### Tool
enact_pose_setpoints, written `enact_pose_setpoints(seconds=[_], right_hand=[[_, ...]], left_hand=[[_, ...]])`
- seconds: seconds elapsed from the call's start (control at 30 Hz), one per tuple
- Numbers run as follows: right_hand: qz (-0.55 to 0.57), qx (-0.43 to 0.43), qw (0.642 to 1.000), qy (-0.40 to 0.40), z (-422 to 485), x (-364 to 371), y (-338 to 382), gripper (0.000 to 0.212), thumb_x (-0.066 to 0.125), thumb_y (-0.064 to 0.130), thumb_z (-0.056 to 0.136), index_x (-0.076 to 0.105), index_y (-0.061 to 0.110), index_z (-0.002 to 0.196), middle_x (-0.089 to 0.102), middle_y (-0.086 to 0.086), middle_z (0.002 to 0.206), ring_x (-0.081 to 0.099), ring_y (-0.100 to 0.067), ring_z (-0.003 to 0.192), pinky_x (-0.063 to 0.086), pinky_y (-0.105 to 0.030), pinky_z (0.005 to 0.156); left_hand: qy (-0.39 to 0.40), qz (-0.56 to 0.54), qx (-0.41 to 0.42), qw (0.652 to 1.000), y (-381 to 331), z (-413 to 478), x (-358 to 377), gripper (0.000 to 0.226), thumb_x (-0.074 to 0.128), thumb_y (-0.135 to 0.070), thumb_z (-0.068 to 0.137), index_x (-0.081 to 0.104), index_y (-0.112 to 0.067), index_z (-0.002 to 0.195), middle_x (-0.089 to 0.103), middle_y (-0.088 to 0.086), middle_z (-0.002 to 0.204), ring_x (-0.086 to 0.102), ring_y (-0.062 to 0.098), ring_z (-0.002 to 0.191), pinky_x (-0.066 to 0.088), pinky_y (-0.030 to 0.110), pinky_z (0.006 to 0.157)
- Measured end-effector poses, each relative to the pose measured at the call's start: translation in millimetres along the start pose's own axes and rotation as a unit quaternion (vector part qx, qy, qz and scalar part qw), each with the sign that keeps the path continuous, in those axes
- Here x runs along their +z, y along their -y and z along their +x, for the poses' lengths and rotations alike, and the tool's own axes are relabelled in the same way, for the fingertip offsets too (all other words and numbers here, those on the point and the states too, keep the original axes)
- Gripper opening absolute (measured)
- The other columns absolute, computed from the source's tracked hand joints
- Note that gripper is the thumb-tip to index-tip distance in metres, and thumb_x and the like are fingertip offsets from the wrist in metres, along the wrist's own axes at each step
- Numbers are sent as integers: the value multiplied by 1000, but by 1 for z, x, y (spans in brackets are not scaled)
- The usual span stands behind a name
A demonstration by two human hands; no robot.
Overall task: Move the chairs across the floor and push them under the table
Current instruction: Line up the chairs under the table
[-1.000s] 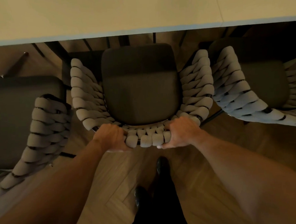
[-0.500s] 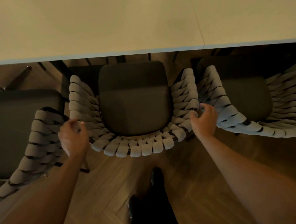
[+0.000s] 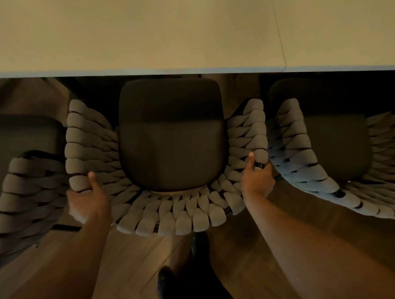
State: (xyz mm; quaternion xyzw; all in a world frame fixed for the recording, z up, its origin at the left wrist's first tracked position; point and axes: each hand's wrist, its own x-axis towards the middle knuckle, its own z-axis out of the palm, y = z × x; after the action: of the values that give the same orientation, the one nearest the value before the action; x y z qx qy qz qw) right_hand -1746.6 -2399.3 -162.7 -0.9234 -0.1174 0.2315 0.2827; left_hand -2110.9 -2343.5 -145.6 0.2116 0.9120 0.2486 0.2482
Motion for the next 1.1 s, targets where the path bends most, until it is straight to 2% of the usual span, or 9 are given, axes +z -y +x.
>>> enact_pose_setpoints(seconds=[0.17, 0.33, 0.57, 0.67, 0.77, 0.83, 0.9, 1.0, 1.1], right_hand=[[14, -11, 1000, 16, -2, -4, 0, 56, 57, 56, 105, 56, 10, 138, 71, -17, 122, 68, -38, 115, 45, -35, 81], [-2, 12, 999, 49, -5, -14, 3, 63, 56, 51, 107, 48, 6, 151, 63, -23, 140, 59, -43, 131, 50, -47, 98], [-18, 32, 995, 97, 2, -19, -5, 77, 56, 59, 104, 37, 10, 161, 56, -23, 149, 55, -44, 136, 53, -55, 104], [-49, 37, 988, 144, -7, -34, 0, 71, 60, 43, 107, 30, 9, 162, 52, -24, 151, 54, -46, 136, 54, -55, 102], [-72, -3, 981, 179, -30, -55, 1, 71, 66, 30, 103, 30, 14, 162, 51, -19, 154, 55, -42, 136, 53, -57, 108], [-90, -33, 976, 197, -47, -68, -3, 75, 70, 28, 99, 31, 19, 163, 49, -13, 158, 52, -38, 141, 50, -57, 112], [-133, -58, 968, 202, -64, -79, -3, 67, 69, 28, 99, 39, 17, 159, 51, -12, 154, 56, -37, 136, 54, -54, 106], [-181, -123, 949, 226, -98, -93, 6, 32, 62, 28, 99, 64, 11, 127, 64, -13, 125, 67, -35, 111, 55, -40, 79], [-196, -141, 925, 294, -137, -96, 17, 17, 57, 23, 103, 69, 15, 111, 66, -8, 102, 64, -24, 83, 51, -43, 66]], left_hand=[[12, 4, -8, 1000, -5, -10, -6, 68, 61, -59, 102, 52, -5, 141, 60, 25, 141, 56, 47, 132, 48, 60, 102], [51, 12, -16, 998, -2, -7, -20, 67, 62, -57, 102, 50, -5, 142, 60, 26, 140, 57, 47, 130, 48, 58, 102], [124, 50, -29, 991, 4, 2, -28, 71, 61, -55, 103, 41, -5, 150, 56, 28, 144, 55, 51, 130, 49, 58, 98], [187, 64, -52, 979, 9, 0, -47, 81, 61, -61, 101, 35, -9, 158, 55, 24, 148, 57, 48, 129, 53, 52, 95], [244, 61, -12, 968, 15, -22, -83, 55, 61, -41, 106, 45, -16, 152, 57, 17, 146, 59, 39, 129, 50, 45, 91], [273, 49, 8, 961, 22, -37, -109, 16, 57, -28, 108, 64, -23, 122, 69, 14, 130, 67, 32, 114, 55, 45, 91], [301, 31, 4, 953, 29, -47, -136, 13, 59, -33, 107, 70, -27, 110, 76, 6, 113, 72, 23, 103, 60, 44, 92], [327, 20, 27, 945, 40, -50, -169, 13, 60, -41, 105, 73, -37, 105, 79, -4, 109, 75, 17, 101, 63, 48, 95], [333, 2, 46, 942, 50, -49, -198, 14, 61, -42, 105, 74, -37, 109, 80, -6, 107, 77, 14, 100, 64, 45, 94]])
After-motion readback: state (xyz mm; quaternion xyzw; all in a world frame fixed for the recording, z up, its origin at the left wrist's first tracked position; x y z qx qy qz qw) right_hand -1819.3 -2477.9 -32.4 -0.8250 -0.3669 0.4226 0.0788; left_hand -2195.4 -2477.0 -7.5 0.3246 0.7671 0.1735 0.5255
